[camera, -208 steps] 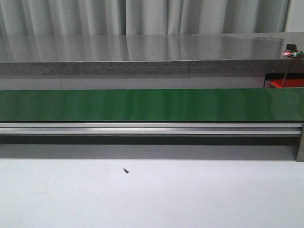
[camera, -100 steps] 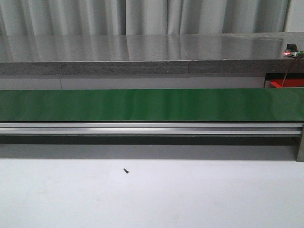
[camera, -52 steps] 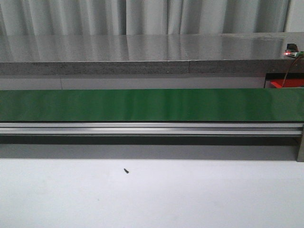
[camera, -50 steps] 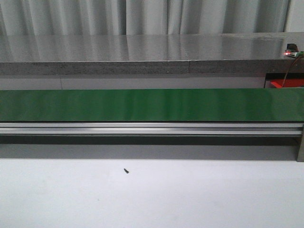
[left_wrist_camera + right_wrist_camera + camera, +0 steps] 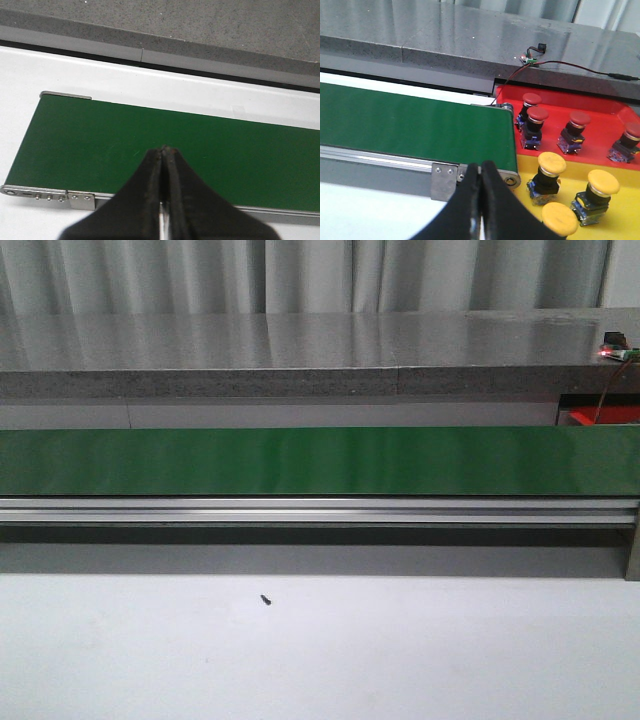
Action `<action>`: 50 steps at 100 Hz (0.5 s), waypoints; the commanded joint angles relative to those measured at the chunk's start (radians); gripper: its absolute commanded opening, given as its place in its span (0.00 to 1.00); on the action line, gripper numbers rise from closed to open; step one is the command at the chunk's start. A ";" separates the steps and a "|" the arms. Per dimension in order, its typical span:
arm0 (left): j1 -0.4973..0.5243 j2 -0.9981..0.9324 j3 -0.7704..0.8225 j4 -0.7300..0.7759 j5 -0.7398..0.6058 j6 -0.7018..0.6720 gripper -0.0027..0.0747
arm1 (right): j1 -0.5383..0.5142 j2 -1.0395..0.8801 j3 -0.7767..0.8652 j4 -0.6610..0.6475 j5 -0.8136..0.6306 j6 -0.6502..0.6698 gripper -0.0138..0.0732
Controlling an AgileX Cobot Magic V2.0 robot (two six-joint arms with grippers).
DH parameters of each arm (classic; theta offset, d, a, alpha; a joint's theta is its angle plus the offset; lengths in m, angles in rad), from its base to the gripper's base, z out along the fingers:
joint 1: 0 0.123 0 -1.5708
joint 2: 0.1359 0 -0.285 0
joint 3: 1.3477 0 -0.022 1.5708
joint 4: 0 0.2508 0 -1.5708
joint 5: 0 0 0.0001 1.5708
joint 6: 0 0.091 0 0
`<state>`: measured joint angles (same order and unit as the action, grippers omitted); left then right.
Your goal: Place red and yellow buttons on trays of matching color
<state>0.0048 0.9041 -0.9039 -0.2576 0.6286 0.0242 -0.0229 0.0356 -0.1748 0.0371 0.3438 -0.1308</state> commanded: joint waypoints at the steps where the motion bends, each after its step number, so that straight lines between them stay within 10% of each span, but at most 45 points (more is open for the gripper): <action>1: -0.007 -0.013 -0.028 -0.020 -0.071 -0.008 0.01 | -0.004 -0.076 0.038 -0.022 -0.110 -0.008 0.04; 50: -0.007 -0.013 -0.028 -0.020 -0.050 -0.008 0.01 | -0.011 -0.066 0.187 -0.037 -0.526 -0.008 0.04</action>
<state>0.0048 0.9001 -0.9039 -0.2576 0.6325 0.0242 -0.0229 -0.0111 0.0274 0.0097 0.0179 -0.1308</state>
